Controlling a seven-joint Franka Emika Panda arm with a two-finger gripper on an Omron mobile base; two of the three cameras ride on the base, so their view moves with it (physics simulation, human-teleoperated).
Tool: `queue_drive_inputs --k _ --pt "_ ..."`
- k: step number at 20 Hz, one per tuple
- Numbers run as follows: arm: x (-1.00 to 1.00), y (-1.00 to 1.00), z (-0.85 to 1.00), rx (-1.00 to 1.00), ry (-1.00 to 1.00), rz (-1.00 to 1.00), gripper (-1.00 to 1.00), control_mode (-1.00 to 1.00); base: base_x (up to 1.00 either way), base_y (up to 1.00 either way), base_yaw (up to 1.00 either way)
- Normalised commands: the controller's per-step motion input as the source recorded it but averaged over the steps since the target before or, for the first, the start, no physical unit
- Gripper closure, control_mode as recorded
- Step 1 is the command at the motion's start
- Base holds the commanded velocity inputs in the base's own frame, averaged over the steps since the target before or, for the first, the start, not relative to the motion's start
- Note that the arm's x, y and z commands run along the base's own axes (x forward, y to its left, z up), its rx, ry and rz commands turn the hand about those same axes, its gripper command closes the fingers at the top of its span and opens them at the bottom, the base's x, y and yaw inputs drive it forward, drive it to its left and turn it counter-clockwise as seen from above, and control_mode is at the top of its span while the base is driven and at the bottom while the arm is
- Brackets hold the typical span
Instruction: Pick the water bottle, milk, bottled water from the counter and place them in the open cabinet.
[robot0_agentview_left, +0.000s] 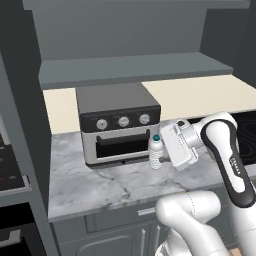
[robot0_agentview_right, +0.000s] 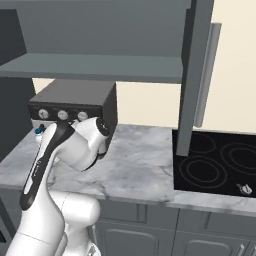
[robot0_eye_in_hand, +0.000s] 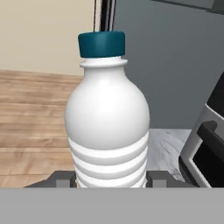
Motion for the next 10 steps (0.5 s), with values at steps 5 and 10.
queue_drive_inputs --k 5,10 --pt "-0.13 0.00 0.20 0.00 -0.05 -0.02 1.00 -1.00 -0.06 0.00 -0.01" --pt "-0.43 0.02 0.53 0.00 -0.11 -0.06 1.00 -1.00 0.00 0.00 0.00"
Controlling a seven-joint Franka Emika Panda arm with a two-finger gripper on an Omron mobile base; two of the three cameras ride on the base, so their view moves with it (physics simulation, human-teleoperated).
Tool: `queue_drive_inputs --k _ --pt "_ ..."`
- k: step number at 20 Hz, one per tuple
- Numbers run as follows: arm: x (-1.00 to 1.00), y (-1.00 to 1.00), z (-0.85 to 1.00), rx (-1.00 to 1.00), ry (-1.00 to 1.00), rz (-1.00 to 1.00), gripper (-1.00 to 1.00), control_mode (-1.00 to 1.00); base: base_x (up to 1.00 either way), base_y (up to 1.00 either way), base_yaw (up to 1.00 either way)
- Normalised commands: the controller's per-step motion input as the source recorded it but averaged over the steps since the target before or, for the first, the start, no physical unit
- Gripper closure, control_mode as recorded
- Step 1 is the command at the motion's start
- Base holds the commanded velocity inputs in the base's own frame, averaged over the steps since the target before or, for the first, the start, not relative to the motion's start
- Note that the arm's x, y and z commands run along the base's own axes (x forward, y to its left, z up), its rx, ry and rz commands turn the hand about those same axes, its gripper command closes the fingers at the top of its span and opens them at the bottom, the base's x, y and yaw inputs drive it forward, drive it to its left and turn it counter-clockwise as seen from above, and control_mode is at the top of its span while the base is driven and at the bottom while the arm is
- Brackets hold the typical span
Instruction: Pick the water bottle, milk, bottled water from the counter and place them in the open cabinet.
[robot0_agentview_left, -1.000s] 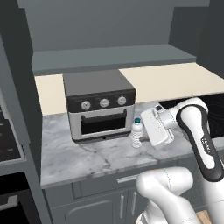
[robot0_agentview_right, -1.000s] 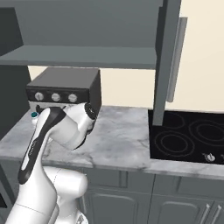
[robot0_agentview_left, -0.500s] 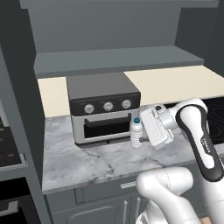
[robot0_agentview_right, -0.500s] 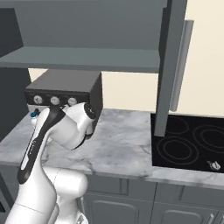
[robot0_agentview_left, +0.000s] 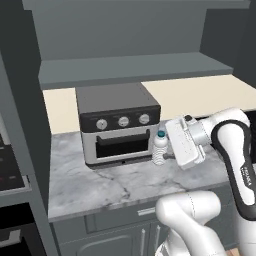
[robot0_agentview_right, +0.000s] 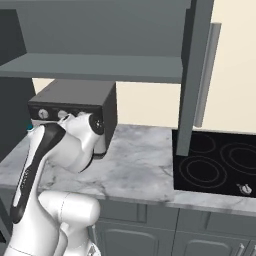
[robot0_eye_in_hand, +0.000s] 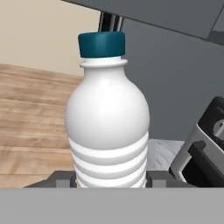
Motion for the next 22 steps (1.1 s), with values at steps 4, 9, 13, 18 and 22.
queue_drive_inputs --k 4,9,13,18,22 --pt "-0.51 0.01 0.60 0.00 -0.06 -0.11 1.00 -1.00 0.00 0.00 0.00" --pt "-0.38 0.01 0.72 0.00 0.00 -0.17 1.00 -1.00 0.00 0.00 0.00" --pt "-0.30 0.00 0.78 0.00 0.00 -0.18 1.00 -1.00 0.00 0.00 0.00" --pt "-0.22 -0.08 0.72 0.00 -0.01 -0.12 1.00 -1.00 0.00 0.00 0.00" --pt "-0.04 -0.11 0.65 0.00 -0.01 -0.09 1.00 -1.00 0.00 0.00 0.00"
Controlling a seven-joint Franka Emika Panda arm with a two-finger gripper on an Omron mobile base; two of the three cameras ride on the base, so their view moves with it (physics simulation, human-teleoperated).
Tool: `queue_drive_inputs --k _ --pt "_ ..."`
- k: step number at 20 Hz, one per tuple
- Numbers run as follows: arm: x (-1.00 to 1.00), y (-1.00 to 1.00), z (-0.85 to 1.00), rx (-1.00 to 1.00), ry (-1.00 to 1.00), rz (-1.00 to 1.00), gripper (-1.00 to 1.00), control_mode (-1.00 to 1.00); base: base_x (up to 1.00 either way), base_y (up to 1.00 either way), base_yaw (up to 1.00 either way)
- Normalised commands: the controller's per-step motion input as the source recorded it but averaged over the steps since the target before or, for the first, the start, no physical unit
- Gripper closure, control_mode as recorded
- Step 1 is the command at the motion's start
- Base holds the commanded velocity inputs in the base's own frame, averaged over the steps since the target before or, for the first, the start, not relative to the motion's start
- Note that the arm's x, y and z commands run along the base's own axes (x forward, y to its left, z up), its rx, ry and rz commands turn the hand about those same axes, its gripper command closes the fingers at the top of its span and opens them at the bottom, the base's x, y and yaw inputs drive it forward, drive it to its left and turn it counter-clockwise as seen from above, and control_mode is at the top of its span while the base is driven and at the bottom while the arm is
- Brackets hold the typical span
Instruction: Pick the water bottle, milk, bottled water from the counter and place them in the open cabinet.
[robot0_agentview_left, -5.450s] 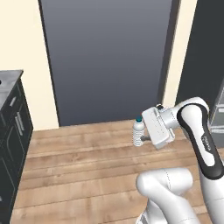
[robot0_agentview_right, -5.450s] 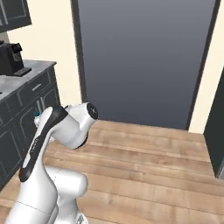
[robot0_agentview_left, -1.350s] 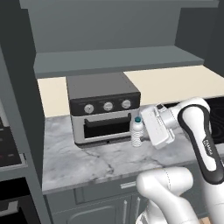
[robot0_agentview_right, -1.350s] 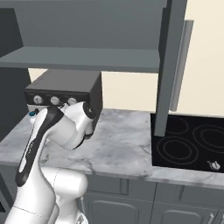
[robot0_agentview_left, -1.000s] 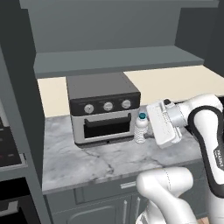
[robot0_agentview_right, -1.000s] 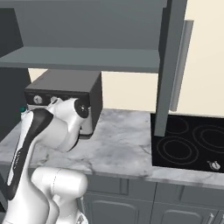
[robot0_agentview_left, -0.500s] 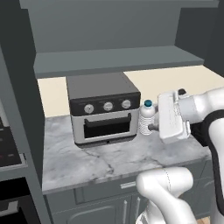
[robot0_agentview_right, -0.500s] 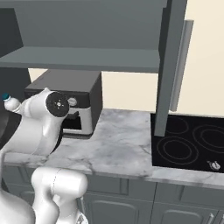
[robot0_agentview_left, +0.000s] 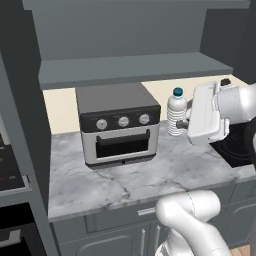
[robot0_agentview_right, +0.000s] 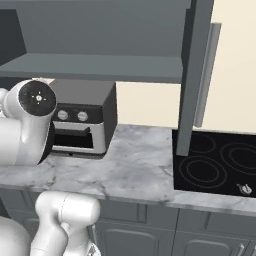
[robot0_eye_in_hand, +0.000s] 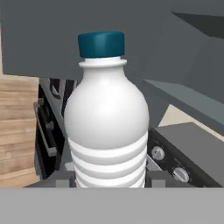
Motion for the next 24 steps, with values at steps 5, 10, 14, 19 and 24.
queue_drive_inputs --k 5,10,14,19,24 --pt "0.02 -0.06 0.49 0.04 -0.07 -0.07 1.00 -1.00 0.00 0.00 0.00" --pt "0.12 0.00 0.38 0.05 -0.08 -0.04 1.00 -1.00 0.00 0.00 0.00" --pt "0.30 0.00 0.30 0.06 -0.03 -0.03 1.00 -1.00 0.00 0.00 0.00" --pt "0.43 0.00 0.12 0.07 -0.02 -0.02 1.00 -1.00 0.00 0.00 0.00" --pt "0.47 0.00 0.05 0.12 -0.01 -0.01 1.00 -1.00 0.00 0.00 0.00"
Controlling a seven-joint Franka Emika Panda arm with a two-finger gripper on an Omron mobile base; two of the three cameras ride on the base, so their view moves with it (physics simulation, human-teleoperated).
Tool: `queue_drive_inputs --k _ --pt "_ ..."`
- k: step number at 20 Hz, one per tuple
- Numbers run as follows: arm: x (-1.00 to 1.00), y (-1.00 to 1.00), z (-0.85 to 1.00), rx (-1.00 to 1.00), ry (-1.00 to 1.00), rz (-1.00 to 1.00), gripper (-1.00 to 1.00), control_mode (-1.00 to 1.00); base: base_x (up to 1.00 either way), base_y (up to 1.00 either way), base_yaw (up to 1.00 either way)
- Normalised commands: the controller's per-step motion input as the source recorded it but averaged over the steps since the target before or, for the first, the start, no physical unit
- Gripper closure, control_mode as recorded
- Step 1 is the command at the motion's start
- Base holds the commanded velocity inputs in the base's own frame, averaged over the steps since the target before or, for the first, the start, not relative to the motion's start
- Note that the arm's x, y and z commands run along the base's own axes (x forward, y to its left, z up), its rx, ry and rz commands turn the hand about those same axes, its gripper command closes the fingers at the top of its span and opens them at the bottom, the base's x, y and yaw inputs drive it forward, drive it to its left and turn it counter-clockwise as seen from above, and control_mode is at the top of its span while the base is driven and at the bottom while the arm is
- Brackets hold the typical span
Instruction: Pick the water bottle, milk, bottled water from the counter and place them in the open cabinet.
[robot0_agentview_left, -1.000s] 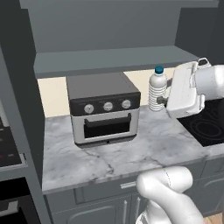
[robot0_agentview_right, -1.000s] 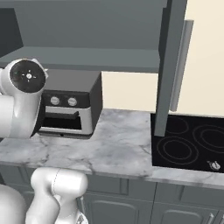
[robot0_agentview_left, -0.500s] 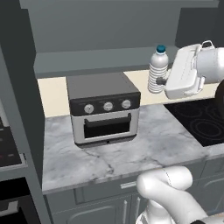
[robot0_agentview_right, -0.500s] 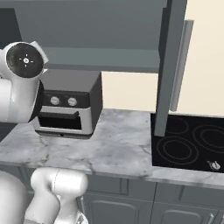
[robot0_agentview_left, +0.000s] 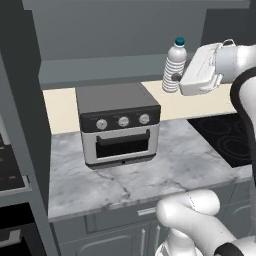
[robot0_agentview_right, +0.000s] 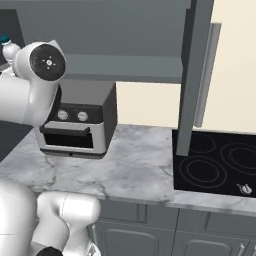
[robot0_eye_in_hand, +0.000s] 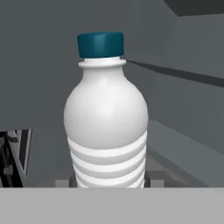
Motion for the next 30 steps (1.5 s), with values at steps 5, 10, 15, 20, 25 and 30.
queue_drive_inputs --k 5,10,15,20,25,30 --pt "0.56 0.00 0.06 0.11 0.00 -0.01 1.00 -1.00 0.00 0.00 0.00" --pt "0.64 0.02 0.09 0.05 0.05 -0.02 1.00 -1.00 0.00 0.00 0.00" --pt "0.61 0.04 0.01 0.01 0.08 -0.02 1.00 -1.00 0.00 0.00 0.00" --pt "0.54 0.02 0.00 0.01 0.04 -0.01 1.00 -1.00 0.00 0.00 0.00" --pt "0.55 0.01 0.00 0.01 0.01 0.00 1.00 -1.00 0.00 0.00 0.00" --pt "0.54 0.04 0.00 0.00 0.01 0.00 1.00 -1.00 0.00 0.00 0.00"
